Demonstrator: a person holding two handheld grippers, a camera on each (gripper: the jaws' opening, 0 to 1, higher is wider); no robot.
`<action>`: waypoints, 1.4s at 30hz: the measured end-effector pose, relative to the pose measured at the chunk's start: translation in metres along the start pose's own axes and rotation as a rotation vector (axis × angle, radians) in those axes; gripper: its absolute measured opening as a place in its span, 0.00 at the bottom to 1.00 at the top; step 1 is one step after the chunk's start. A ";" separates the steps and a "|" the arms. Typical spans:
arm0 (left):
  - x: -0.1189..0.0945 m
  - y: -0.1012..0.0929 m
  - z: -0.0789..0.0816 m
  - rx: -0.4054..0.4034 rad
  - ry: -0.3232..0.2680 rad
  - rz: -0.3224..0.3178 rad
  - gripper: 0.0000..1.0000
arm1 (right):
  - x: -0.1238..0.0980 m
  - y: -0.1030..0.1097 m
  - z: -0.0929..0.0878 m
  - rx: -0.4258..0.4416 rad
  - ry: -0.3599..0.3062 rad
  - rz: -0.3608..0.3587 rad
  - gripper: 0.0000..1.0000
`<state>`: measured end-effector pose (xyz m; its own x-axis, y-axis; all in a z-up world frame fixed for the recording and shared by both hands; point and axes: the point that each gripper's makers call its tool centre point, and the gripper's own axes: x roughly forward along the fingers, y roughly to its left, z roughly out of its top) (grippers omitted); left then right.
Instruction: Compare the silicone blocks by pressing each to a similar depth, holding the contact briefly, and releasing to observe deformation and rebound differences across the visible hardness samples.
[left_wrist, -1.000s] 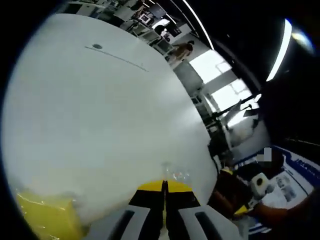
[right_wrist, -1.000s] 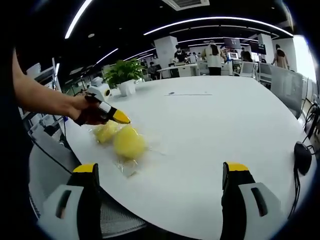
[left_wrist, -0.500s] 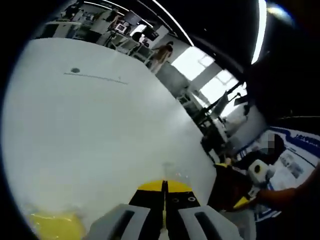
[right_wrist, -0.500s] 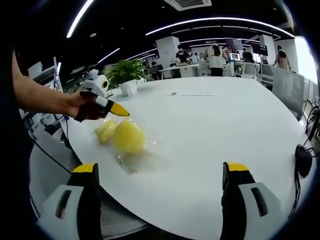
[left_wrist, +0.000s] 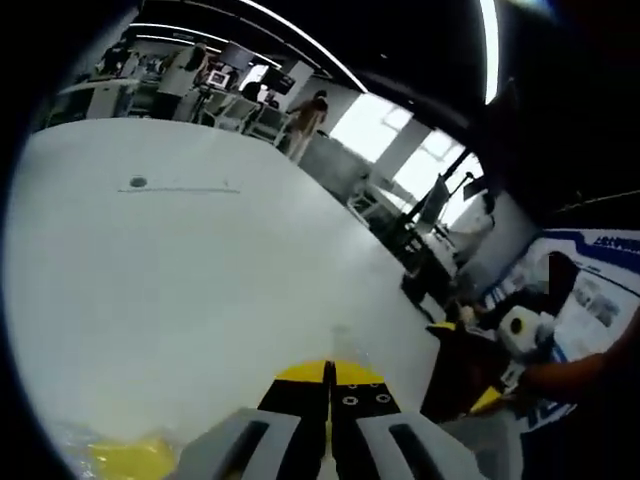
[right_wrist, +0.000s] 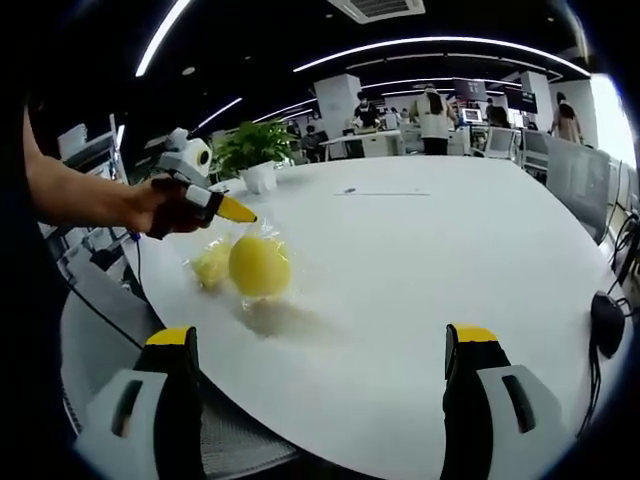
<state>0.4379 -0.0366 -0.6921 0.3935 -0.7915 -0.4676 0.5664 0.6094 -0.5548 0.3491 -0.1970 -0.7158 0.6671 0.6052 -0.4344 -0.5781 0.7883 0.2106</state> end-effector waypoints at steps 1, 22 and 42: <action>-0.001 -0.001 0.001 0.004 -0.001 -0.001 0.00 | 0.000 0.000 0.000 0.001 -0.001 0.001 0.96; -0.023 -0.027 0.027 0.266 0.006 0.013 0.00 | -0.002 0.001 0.016 -0.024 -0.035 0.006 0.96; -0.061 -0.067 0.081 0.360 -0.053 -0.029 0.00 | -0.007 0.003 0.053 -0.038 -0.111 0.003 0.96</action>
<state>0.4343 -0.0330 -0.5707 0.4054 -0.8150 -0.4140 0.7928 0.5390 -0.2847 0.3677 -0.1934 -0.6653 0.7120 0.6176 -0.3341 -0.5960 0.7831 0.1774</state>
